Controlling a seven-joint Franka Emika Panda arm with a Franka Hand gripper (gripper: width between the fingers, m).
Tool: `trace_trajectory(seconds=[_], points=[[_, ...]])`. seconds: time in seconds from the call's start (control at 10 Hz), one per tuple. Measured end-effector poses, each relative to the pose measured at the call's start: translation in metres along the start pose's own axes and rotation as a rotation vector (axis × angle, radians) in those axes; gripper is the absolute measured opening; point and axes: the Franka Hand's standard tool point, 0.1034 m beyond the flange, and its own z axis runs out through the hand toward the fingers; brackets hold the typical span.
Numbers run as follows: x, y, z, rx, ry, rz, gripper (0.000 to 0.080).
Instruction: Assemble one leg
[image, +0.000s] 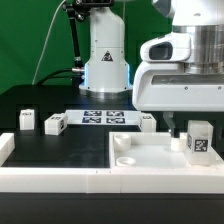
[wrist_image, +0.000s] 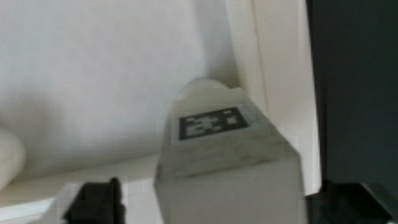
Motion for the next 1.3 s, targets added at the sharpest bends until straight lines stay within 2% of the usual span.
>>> trace_trajectory(seconds=[0.1,0.2,0.4,0.5,0.7,1.3], points=[[0.0,0.0,0.0,0.0,0.0,0.006,0.0387],[0.0,0.0001,0.0001,0.0,0.0,0.031,0.0289],[-0.0001,0.0,0.0002,0.003,-0.001,0.082,0.029],[0.0,0.0007,0.0005,0.003,-0.001,0.19,0.029],[0.0009,0.0037,0.0009,0.019,-0.005,0.487,0.029],[-0.0011,0.0084,0.0013,0.03,-0.02,1.239,0.0291]])
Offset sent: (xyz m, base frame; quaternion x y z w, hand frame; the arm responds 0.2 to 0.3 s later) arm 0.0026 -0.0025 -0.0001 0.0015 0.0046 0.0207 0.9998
